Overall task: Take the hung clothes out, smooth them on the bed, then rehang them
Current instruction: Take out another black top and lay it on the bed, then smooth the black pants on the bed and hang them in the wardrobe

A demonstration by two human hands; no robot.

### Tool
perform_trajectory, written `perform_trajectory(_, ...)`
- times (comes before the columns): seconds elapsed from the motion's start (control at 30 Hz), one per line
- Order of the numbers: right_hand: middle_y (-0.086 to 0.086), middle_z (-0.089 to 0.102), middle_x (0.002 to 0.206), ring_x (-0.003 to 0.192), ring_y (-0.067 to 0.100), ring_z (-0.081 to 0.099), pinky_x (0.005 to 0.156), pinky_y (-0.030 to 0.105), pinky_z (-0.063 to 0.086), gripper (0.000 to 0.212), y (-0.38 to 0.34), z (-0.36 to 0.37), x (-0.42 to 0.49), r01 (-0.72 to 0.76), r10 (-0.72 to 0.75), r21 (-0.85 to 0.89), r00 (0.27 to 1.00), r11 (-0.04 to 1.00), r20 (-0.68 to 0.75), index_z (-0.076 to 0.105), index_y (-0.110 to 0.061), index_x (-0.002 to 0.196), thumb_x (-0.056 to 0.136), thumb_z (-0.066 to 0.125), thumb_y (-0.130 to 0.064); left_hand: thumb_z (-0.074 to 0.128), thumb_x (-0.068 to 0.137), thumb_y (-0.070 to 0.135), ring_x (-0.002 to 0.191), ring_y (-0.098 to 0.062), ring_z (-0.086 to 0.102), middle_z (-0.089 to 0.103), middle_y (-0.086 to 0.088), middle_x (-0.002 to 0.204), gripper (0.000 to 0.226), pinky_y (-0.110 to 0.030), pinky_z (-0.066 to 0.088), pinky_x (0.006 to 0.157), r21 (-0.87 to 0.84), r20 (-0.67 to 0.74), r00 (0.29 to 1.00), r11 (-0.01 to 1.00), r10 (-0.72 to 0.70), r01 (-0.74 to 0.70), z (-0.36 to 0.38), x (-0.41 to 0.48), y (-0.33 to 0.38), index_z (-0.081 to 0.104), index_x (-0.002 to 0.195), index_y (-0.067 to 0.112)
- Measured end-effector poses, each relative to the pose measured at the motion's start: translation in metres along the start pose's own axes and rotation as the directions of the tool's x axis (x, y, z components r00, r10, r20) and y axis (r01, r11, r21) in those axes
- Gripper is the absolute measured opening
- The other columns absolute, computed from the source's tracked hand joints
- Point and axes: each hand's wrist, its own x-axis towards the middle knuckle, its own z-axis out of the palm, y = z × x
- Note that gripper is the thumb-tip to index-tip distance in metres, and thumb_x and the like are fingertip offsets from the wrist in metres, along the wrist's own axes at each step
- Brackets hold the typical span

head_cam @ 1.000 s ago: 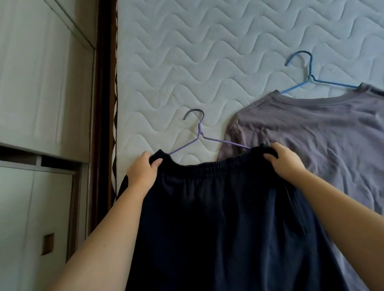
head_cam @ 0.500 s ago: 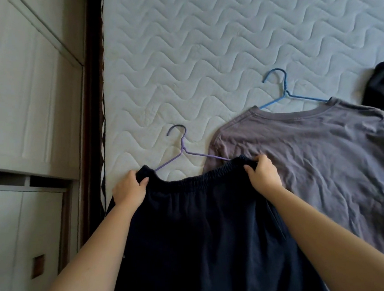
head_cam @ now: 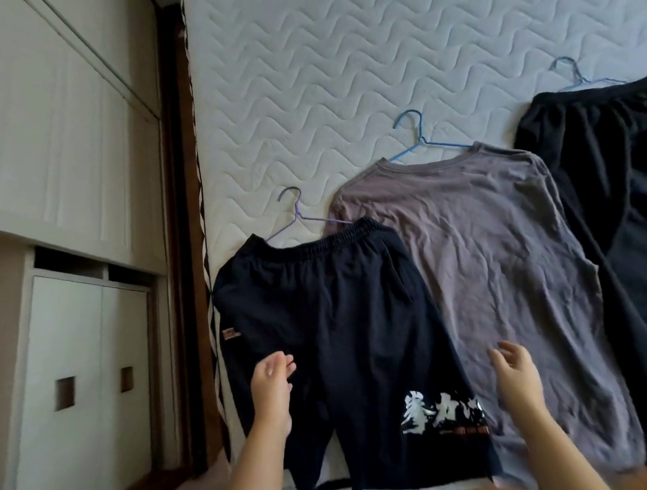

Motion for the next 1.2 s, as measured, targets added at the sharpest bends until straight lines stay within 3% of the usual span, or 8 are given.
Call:
perform_trajectory(0.1, 0.017, 0.061, 0.107, 0.089, 0.028, 0.056, 0.069, 0.031, 0.038, 0.026, 0.037, -0.03, -0.037, -0.056, 0.056, -0.016, 0.998, 0.998, 0.031, 0.053, -0.002, 0.115, 0.091, 0.05, -0.013, 0.042, 0.094, 0.012, 0.085, -0.013, 0.059, 0.062, -0.001, 0.092, 0.015, -0.028, 0.04, 0.071, -0.019, 0.069, 0.988, 0.991, -0.135, 0.136, 0.005, -0.055, -0.031, 0.052, 0.104, 0.014)
perform_trajectory(0.33, 0.007, 0.054, 0.069, 0.064, 0.019, 0.048, 0.056, 0.028, 0.034, 0.024, 0.061, -0.065, -0.075, 0.015, 0.104, -0.333, 0.936, 0.943, 0.337, 0.055, -0.007, 0.069, 0.09, 0.047, -0.015, 0.043, 0.092, 0.012, 0.083, -0.019, 0.058, 0.06, -0.002, 0.086, 0.018, -0.033, 0.045, 0.082, 0.541, 0.186, 0.981, 0.839, -0.056, -0.054, -0.009, -0.105, -0.067, 0.057, 0.103, 0.009)
perform_trajectory(0.5, 0.002, 0.056, 0.082, 0.077, 0.015, 0.051, 0.066, 0.025, 0.036, 0.014, 0.069, -0.115, -0.123, 0.234, -0.058, -0.401, 0.913, 0.886, 0.404, 0.06, -0.019, 0.089, 0.093, 0.047, -0.021, 0.042, 0.093, 0.023, 0.083, -0.017, 0.05, 0.053, -0.001, 0.104, 0.016, -0.027, 0.038, 0.071, 0.786, 0.597, 0.801, 0.172, 0.042, -0.594, -0.035, -0.133, -0.057, 0.051, 0.107, 0.021)
perform_trajectory(0.57, -0.002, 0.057, 0.083, 0.075, 0.012, 0.051, 0.064, 0.02, 0.038, 0.014, 0.088, -0.128, -0.142, 0.261, -0.102, -0.376, 0.914, 0.889, 0.393, 0.057, -0.026, 0.093, 0.093, 0.048, -0.016, 0.039, 0.095, 0.024, 0.079, -0.015, 0.048, 0.048, 0.001, 0.099, 0.022, -0.026, 0.035, 0.066, 0.731, 0.676, 0.734, 0.067, 0.064, -0.679, -0.045, -0.138, -0.054, 0.05, 0.112, 0.019)
perform_trajectory(0.67, 0.011, 0.066, 0.099, 0.088, 0.024, 0.061, 0.08, 0.033, 0.049, 0.023, 0.138, -0.14, -0.169, 0.142, -0.103, -0.198, 0.975, 0.97, 0.197, 0.059, -0.007, 0.108, 0.089, 0.055, -0.018, 0.041, 0.094, 0.023, 0.077, -0.016, 0.053, 0.054, 0.002, 0.091, 0.013, -0.027, 0.038, 0.064, 0.709, 0.69, 0.72, 0.127, 0.082, -0.694, -0.064, -0.139, -0.06, 0.05, 0.103, 0.022)
perform_trajectory(0.77, 0.015, 0.065, 0.094, 0.076, 0.024, 0.061, 0.062, 0.027, 0.044, 0.018, 0.185, -0.146, -0.216, -0.024, 0.022, 0.068, 0.999, 0.997, 0.041, 0.057, -0.003, 0.107, 0.093, 0.048, -0.012, 0.044, 0.093, 0.022, 0.078, -0.018, 0.057, 0.059, 0.0, 0.088, 0.007, -0.031, 0.043, 0.065, 0.743, 0.619, 0.78, 0.254, 0.092, -0.62, -0.081, -0.127, -0.082, 0.051, 0.096, 0.023)
perform_trajectory(0.93, 0.013, 0.065, 0.095, 0.077, 0.023, 0.06, 0.063, 0.028, 0.041, 0.021, 0.27, -0.142, -0.274, -0.256, 0.281, 0.275, 0.958, 0.927, -0.055, 0.056, -0.005, 0.109, 0.094, 0.044, -0.011, 0.043, 0.093, 0.01, 0.073, -0.023, 0.058, 0.06, -0.007, 0.081, 0.02, -0.036, 0.047, 0.068, 0.687, 0.457, 0.888, 0.615, 0.049, -0.387, -0.091, -0.123, -0.135, 0.055, 0.104, -0.002)
perform_trajectory(1.2, 0.015, 0.061, 0.095, 0.082, 0.027, 0.056, 0.082, 0.049, 0.046, 0.017, 0.36, -0.15, -0.323, -0.351, 0.51, 0.571, 0.849, 0.743, -0.142, 0.053, -0.005, 0.105, 0.095, 0.039, -0.008, 0.041, 0.095, 0.012, 0.064, -0.017, 0.053, 0.059, -0.014, 0.086, 0.017, -0.027, 0.034, 0.054, 0.748, 0.522, 0.851, 0.51, -0.058, -0.425, -0.063, -0.163, -0.169, 0.054, 0.099, 0.001)
